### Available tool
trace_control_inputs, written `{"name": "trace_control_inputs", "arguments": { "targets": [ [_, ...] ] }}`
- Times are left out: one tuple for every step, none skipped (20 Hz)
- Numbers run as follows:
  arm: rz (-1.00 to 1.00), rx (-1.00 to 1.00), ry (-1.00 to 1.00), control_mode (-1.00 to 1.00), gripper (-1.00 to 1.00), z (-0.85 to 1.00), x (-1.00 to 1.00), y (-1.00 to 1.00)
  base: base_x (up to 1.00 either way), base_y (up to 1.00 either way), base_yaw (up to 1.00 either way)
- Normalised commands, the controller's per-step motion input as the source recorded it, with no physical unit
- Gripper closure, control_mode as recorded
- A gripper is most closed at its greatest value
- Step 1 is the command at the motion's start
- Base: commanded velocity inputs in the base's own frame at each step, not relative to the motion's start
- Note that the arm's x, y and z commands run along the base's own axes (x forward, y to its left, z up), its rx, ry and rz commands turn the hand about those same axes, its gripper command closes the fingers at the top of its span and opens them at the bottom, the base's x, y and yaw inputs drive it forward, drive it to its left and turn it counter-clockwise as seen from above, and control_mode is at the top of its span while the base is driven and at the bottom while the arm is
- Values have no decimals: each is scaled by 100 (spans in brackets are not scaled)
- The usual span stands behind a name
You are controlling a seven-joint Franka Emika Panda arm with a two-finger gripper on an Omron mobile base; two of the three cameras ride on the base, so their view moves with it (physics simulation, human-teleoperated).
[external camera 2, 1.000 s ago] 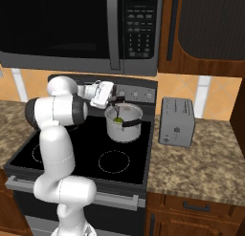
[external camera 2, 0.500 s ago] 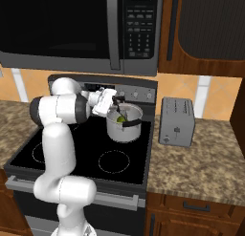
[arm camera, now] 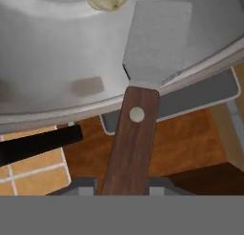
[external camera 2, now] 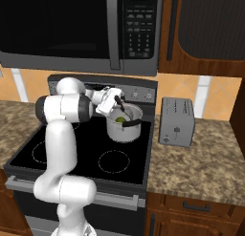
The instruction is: Put the lime and garlic in the pot. Retrieve the spatula and lightly stir the vegetables in the pot.
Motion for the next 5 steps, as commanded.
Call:
{"name": "trace_control_inputs", "arguments": {
  "targets": [
    [-13, 0, 11, -100, 100, 85, 0, -30, 0, 0, 0],
    [-13, 0, 12, -100, 100, 84, 0, -21, 0, 0, 0],
    [-10, 0, 4, -100, 100, 76, 0, 0, 0, 0, 0],
    [-6, 0, 0, -100, 100, 66, 0, 0, 0, 0, 0],
    [-3, 0, 0, -100, 100, 55, 0, 12, 0, 0, 0]
  ]
}}
